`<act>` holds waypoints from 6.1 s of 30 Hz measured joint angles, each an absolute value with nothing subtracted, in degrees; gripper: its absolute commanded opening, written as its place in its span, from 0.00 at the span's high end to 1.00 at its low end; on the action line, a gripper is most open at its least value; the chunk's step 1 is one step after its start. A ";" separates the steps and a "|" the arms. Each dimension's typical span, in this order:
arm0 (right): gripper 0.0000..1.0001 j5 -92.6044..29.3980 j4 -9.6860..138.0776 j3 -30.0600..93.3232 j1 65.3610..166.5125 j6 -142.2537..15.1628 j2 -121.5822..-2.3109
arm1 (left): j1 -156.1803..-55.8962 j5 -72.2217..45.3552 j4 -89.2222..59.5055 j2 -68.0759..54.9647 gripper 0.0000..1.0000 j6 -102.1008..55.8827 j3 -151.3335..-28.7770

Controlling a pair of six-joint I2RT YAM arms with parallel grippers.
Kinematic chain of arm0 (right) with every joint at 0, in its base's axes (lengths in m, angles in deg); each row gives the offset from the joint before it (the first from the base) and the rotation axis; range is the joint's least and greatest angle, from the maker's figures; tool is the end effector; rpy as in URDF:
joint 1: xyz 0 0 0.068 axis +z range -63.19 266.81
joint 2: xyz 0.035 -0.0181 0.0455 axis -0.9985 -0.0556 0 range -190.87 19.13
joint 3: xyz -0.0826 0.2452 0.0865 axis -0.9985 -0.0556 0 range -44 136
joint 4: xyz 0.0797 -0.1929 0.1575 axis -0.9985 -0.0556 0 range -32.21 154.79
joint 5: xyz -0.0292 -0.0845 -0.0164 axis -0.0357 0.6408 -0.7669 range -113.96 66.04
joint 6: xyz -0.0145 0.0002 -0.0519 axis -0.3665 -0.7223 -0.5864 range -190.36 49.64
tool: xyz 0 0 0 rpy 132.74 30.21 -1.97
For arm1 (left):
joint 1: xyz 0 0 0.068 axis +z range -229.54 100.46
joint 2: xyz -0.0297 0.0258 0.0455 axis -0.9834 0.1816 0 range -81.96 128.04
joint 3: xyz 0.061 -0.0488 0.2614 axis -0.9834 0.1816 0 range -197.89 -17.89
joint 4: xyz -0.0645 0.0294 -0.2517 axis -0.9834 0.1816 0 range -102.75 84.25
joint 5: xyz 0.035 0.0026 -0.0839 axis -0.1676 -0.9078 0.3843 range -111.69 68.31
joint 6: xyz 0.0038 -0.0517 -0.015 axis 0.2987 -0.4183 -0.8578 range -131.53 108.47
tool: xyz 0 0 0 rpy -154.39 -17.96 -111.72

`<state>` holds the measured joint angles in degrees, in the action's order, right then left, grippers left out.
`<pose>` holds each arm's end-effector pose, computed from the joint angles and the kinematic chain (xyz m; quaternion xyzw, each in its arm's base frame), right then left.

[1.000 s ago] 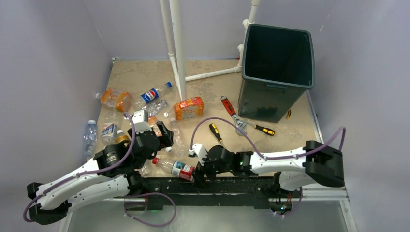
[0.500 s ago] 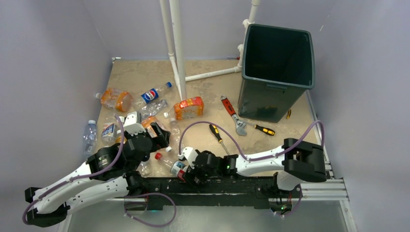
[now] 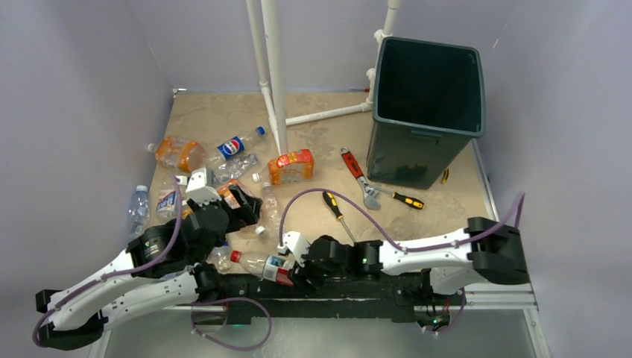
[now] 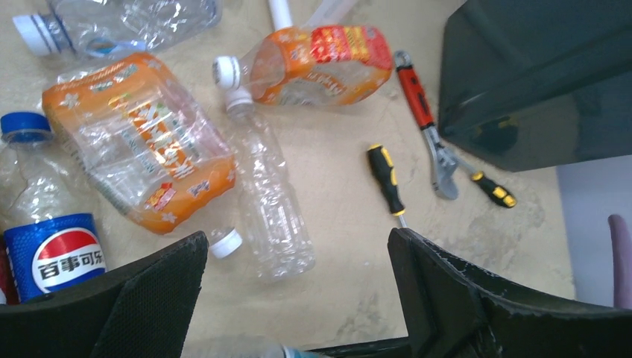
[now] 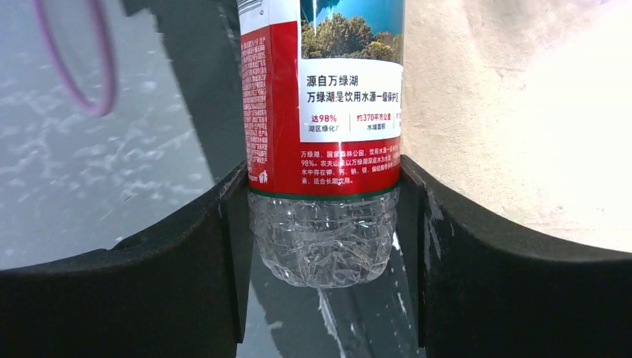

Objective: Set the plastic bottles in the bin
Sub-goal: Pick up the plastic bottle from the corner of the board, then place the plastic bottle in the trash bin.

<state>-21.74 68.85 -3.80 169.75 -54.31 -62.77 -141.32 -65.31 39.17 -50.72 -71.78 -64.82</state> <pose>0.0372 0.2901 0.1898 -0.4873 0.7534 0.3241 0.2997 0.0662 -0.0716 0.3154 -0.1569 0.8303 -0.2067 0.4933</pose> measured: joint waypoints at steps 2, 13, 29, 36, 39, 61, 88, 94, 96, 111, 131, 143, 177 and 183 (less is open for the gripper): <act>0.56 -23.12 66.75 -3.43 170.01 -54.90 -59.26 | -141.32 -65.38 38.75 -50.32 0.09 -70.82 -67.29; 0.65 -18.77 54.09 2.30 170.05 -55.01 -38.10 | -141.32 -68.30 26.64 -51.37 0.09 -61.77 -76.41; 0.67 -1.33 94.16 -13.59 170.03 -51.20 -29.42 | -141.32 -55.34 -8.55 -50.87 0.06 -42.29 -71.12; 0.67 -2.01 107.14 -17.30 170.01 -52.75 -28.07 | -141.27 -43.87 -9.38 -46.00 0.17 -39.47 -72.78; 0.67 -2.49 110.00 -18.86 170.01 -53.15 -28.04 | -141.27 -38.34 -10.14 -43.94 0.13 -38.91 -73.22; 0.19 -6.01 119.23 -20.43 169.99 -56.43 -28.42 | -141.06 -14.58 -20.39 -38.83 0.79 -40.44 -68.45; 0.10 0.53 59.05 31.59 170.01 -55.18 -27.08 | -141.08 -14.34 -1.12 -39.88 0.74 -32.96 -67.62; 0.19 0.81 54.44 31.39 170.01 -54.68 -35.93 | -141.08 -11.63 -1.82 -41.12 0.73 -32.70 -67.47; 0.21 2.06 53.04 31.39 170.01 -54.31 -37.92 | -141.06 -11.48 -2.03 -41.08 0.73 -32.74 -67.47; 0.22 -2.77 48.91 34.17 156.30 -48.71 -41.22 | -140.92 -10.21 -3.67 -42.00 0.74 -31.91 -66.11; 1.00 -13.20 49.55 34.39 154.71 -47.20 -44.20 | -141.08 -10.71 -1.40 -42.96 0.39 -31.56 -65.74; 1.00 -8.24 46.55 39.63 154.60 -52.97 -40.33 | -141.19 -30.32 -0.74 -53.65 0.01 -36.39 -64.12; 1.00 21.75 73.72 48.64 119.08 -85.32 -56.44 | -141.16 -51.80 5.59 -56.79 0.01 -47.95 -59.16; 1.00 13.56 66.35 46.54 108.02 -68.73 -56.63 | -141.16 -50.93 6.16 -53.43 0.02 -49.64 -58.99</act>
<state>13.56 66.35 46.54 108.02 -68.73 -56.63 -141.16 -50.93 6.16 -53.43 -49.64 -58.99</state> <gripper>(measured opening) 0.384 0.985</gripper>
